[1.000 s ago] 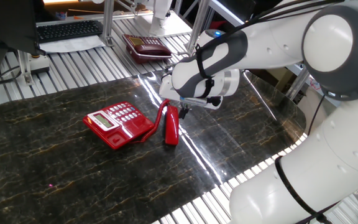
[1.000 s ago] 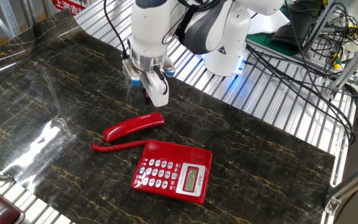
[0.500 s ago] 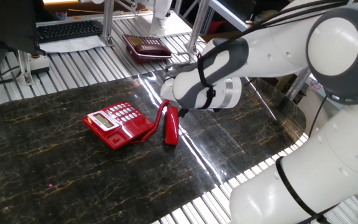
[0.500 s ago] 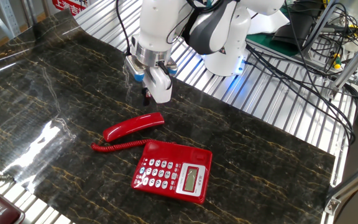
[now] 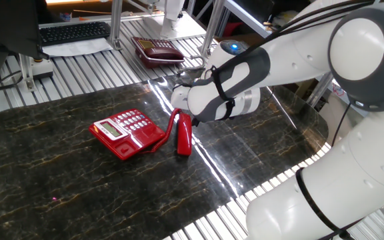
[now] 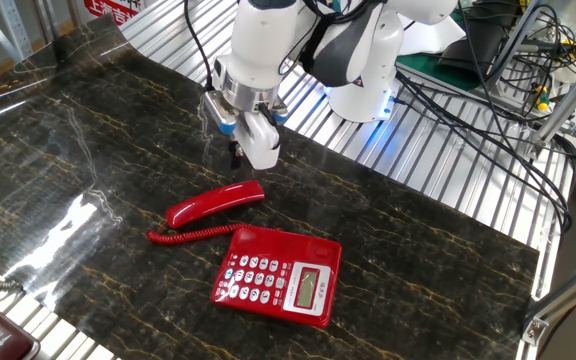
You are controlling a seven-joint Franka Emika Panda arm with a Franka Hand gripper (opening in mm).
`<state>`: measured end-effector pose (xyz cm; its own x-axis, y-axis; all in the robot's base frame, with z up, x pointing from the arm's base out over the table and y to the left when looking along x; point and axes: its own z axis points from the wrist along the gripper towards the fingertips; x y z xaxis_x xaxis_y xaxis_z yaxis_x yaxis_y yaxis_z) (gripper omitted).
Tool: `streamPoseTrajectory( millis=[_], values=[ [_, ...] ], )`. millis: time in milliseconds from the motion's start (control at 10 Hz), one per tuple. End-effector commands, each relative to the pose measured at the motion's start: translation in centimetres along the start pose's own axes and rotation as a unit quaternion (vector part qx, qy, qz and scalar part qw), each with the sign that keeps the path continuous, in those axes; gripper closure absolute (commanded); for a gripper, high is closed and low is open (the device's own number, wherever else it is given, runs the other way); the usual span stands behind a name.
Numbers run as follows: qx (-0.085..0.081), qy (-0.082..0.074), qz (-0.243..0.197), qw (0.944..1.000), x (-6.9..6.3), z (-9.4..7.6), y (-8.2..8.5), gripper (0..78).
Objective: Place the handset of the telephone on the corresponding phone cradle
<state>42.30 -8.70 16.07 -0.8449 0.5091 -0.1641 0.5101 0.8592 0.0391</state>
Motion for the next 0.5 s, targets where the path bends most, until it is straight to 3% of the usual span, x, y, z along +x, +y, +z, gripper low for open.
streamPoseTrajectory(
  millis=[100, 300, 400, 500],
  values=[
    [-0.021, 0.022, -0.032, 0.999, -0.25, -0.17, 0.03, 77.6],
    [-0.023, 0.02, -0.036, 0.9989, -0.25, -0.17, 0.03, 77.6],
    [-0.011, 0.006, -0.028, 0.9995, -0.25, -0.17, 0.03, 77.6],
    [-0.011, -0.009, -0.023, 0.9996, -0.25, 0.28, 0.16, 77.6]
  ],
)
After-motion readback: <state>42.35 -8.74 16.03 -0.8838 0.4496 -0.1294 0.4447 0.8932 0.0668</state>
